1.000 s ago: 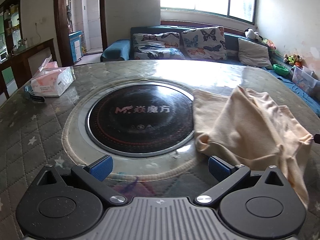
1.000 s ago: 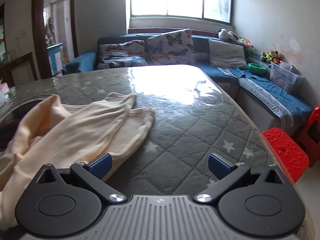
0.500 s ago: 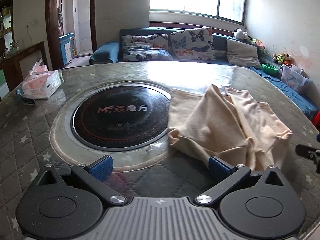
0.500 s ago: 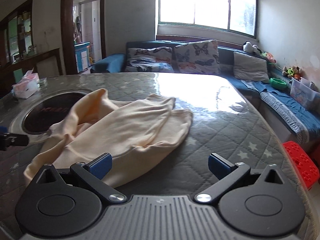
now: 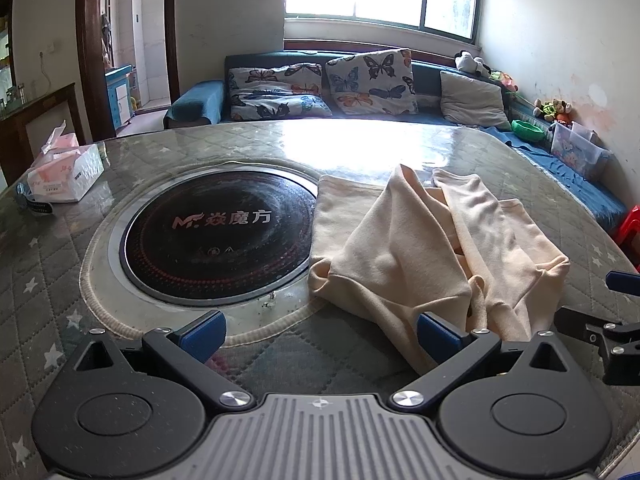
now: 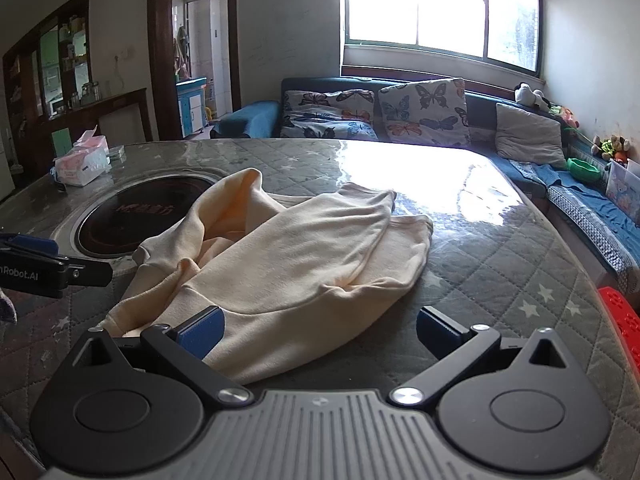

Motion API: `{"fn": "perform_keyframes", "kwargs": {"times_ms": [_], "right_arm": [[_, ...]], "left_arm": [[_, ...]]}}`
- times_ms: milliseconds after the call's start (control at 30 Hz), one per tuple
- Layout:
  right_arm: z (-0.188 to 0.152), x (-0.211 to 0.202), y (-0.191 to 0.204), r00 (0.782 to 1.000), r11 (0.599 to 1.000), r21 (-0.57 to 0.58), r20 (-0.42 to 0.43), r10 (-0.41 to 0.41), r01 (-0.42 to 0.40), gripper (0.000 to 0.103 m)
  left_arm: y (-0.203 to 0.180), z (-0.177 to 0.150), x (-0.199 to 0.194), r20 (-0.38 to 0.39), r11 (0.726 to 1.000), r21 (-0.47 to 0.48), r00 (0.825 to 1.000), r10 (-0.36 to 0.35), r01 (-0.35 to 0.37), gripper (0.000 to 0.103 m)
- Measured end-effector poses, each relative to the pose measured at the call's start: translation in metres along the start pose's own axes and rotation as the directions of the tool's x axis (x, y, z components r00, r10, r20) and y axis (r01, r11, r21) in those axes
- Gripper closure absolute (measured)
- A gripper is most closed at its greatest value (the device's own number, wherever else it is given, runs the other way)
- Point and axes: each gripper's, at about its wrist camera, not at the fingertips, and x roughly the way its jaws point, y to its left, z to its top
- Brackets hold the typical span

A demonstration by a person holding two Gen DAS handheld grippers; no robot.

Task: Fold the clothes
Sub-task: 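Move both grippers toward the crumpled cream sweatshirt on the table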

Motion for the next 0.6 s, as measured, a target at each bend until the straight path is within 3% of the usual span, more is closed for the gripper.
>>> {"fn": "perform_keyframes", "kwargs": {"times_ms": [600], "right_arm": [[0.0, 0.002, 0.011, 1.0, 1.0, 0.005, -0.01, 0.029, -0.029, 0.0]], "left_arm": [[-0.008, -0.003, 0.0, -0.02, 1.0, 0.015, 1.0, 0.016, -0.016, 0.0]]}}
